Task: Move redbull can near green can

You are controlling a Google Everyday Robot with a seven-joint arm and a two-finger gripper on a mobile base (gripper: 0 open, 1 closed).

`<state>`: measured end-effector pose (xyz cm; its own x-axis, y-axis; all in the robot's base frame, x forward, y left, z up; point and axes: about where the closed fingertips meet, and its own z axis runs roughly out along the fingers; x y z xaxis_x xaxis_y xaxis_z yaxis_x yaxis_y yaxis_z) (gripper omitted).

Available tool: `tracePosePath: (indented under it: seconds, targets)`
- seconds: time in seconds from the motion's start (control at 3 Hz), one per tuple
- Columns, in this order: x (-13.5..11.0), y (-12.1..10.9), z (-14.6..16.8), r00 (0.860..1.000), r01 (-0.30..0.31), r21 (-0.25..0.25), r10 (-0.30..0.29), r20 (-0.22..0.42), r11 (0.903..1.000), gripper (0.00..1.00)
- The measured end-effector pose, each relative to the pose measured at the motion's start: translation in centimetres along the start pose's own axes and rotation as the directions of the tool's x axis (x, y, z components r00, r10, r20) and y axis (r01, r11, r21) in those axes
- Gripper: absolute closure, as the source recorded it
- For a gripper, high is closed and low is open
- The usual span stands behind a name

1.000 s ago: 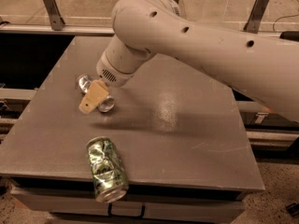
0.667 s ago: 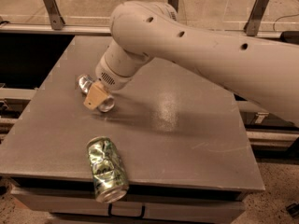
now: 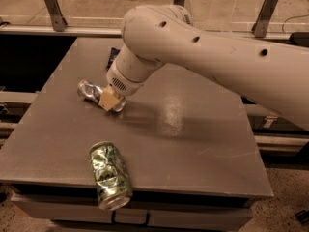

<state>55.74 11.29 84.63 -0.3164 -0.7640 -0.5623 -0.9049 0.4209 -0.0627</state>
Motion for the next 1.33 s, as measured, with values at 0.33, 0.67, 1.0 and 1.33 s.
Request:
tracePosePath:
  seconds: [0.33, 0.67, 1.0, 1.33]
  targets:
    - [1.2, -1.0, -2.6, 0.999, 0.028, 0.032, -0.028, -0.018, 0.9991, 1.00]
    - [2.3, -1.0, -4.6, 0.996, 0.083, 0.030, -0.081, -0.042, 0.9961, 1.00]
    - [3.6, 0.5, -5.5, 0.985, 0.157, -0.016, -0.158, -0.068, 0.9875, 1.00]
    - [4.9, 2.6, -5.8, 0.971, 0.216, -0.079, -0.222, -0.091, 0.9733, 1.00]
